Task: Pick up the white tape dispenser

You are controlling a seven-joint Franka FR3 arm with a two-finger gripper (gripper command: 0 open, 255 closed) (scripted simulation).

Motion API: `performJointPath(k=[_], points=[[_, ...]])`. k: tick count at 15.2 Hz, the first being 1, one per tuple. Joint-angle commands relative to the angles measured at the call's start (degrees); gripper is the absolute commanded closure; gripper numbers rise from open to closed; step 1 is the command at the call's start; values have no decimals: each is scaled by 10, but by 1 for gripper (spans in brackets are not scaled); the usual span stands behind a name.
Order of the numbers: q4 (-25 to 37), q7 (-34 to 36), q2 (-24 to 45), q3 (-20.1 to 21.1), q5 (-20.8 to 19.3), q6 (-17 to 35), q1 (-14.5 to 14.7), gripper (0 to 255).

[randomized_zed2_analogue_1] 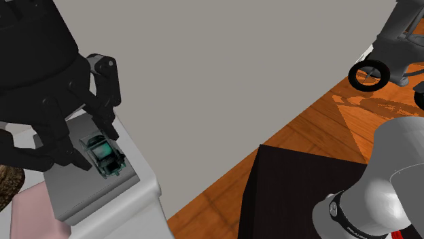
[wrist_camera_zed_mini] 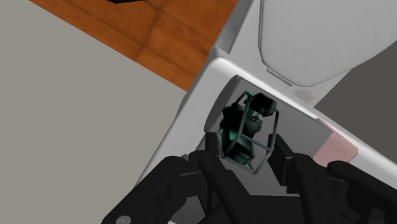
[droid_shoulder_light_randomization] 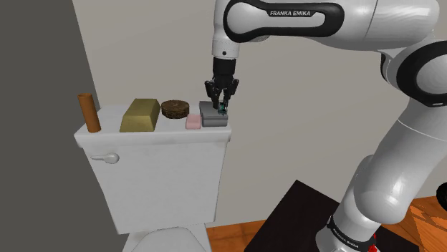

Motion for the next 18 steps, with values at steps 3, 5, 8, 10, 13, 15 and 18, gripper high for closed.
performJointPath(k=[3,5,8,10,13,15,18], points=[[-1,0,0,0,0,1,0,255],[-1,0,0,0,0,1,0,255],[-1,0,0,0,0,1,0,255],[18,1,3,0,-1,-15,0,255],[49,2,10,1,-2,-40,0,255],[71,3,15,1,-3,-56,0,255],[105,5,24,2,-4,-82,1,255]])
